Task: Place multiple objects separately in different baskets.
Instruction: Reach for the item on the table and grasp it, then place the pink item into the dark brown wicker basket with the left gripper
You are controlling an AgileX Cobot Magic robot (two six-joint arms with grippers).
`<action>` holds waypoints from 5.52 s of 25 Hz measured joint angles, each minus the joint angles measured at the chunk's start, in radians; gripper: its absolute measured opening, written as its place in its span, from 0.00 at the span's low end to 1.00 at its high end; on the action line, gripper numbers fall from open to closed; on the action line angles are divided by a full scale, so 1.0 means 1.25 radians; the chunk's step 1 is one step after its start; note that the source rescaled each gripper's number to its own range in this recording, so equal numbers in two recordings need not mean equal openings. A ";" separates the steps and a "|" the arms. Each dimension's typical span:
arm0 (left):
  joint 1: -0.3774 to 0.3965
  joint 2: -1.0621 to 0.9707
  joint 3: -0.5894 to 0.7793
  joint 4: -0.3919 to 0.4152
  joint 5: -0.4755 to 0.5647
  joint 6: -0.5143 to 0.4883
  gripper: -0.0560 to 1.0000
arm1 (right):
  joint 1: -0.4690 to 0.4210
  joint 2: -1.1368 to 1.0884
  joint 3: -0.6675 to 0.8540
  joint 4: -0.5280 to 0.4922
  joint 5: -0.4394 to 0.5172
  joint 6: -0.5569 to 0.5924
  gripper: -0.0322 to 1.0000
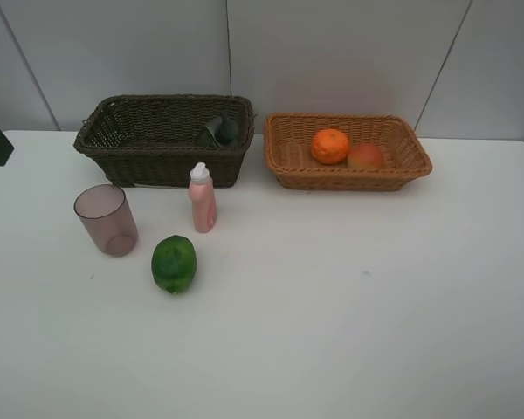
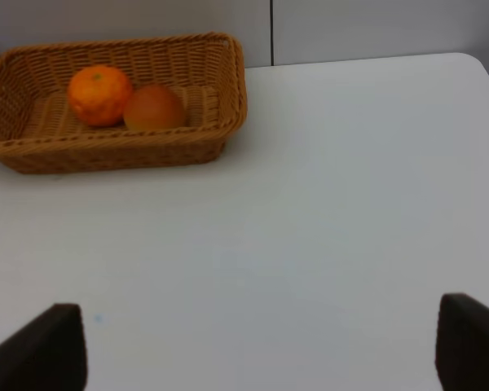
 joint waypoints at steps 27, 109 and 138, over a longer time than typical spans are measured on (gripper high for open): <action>-0.206 0.453 -0.072 0.074 -0.202 0.018 1.00 | 0.000 0.000 0.000 0.000 0.000 0.000 0.88; -0.206 0.584 -0.095 0.088 -0.268 -0.002 0.05 | 0.000 0.000 0.000 -0.001 0.000 0.000 0.88; -0.107 0.750 -0.660 0.114 -0.130 -0.127 0.05 | 0.000 0.000 0.000 -0.002 0.000 0.000 0.88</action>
